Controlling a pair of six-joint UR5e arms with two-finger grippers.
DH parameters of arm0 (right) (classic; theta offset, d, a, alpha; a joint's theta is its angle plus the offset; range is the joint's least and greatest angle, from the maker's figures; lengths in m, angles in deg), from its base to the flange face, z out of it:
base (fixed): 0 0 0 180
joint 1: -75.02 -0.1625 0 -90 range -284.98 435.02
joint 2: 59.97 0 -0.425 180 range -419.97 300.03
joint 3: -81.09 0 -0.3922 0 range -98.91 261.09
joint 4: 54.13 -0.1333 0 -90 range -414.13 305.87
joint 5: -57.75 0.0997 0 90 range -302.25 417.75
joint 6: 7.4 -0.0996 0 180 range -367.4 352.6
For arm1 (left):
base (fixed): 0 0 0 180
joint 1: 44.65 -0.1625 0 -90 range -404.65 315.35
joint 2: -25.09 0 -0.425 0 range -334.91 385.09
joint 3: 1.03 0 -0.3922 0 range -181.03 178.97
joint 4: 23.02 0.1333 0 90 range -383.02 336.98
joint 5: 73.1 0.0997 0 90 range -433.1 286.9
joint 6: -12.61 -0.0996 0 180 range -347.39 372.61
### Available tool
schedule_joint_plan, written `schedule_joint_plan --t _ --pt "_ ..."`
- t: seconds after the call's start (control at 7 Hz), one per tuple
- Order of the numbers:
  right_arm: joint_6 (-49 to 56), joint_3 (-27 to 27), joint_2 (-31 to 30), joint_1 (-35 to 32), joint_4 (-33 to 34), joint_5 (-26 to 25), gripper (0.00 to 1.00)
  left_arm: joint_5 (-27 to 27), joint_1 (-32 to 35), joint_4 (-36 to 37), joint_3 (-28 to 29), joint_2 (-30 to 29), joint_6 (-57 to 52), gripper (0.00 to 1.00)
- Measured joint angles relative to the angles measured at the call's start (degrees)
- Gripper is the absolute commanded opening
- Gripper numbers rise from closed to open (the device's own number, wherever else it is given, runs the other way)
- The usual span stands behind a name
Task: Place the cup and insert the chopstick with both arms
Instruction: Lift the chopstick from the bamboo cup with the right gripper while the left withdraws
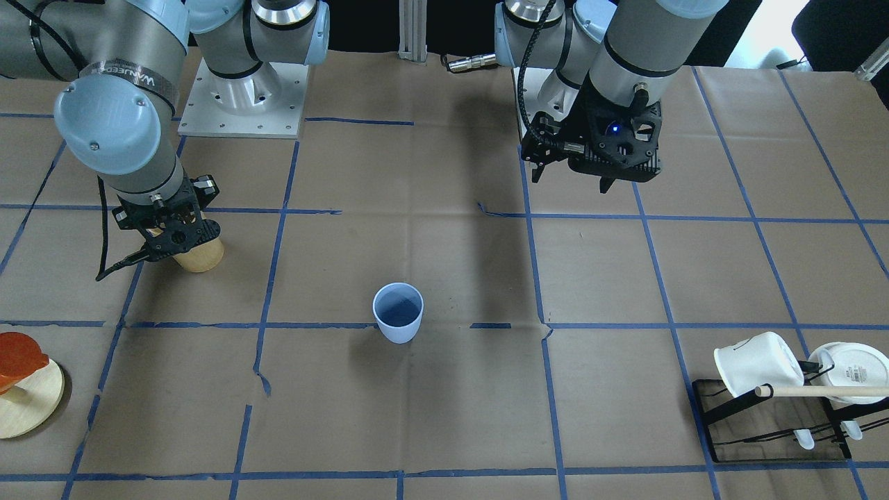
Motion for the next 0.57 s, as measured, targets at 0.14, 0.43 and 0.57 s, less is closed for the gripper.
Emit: schedule_joint_plan --t 0.14,0.43,0.57 --pt "0.00 0.52 -0.23 0.00 -0.06 -0.50 0.08 0.30 -0.12 0.49 -0.12 0.39 -0.22 1.00" --pt "0.00 2.72 -1.09 0.00 -0.65 -0.76 0.07 2.44 -0.19 -0.07 0.09 0.55 0.36 1.00" --pt "0.00 4.21 -1.45 0.00 -0.97 -0.73 0.06 2.99 -0.22 -0.38 0.16 0.49 1.22 1.00"
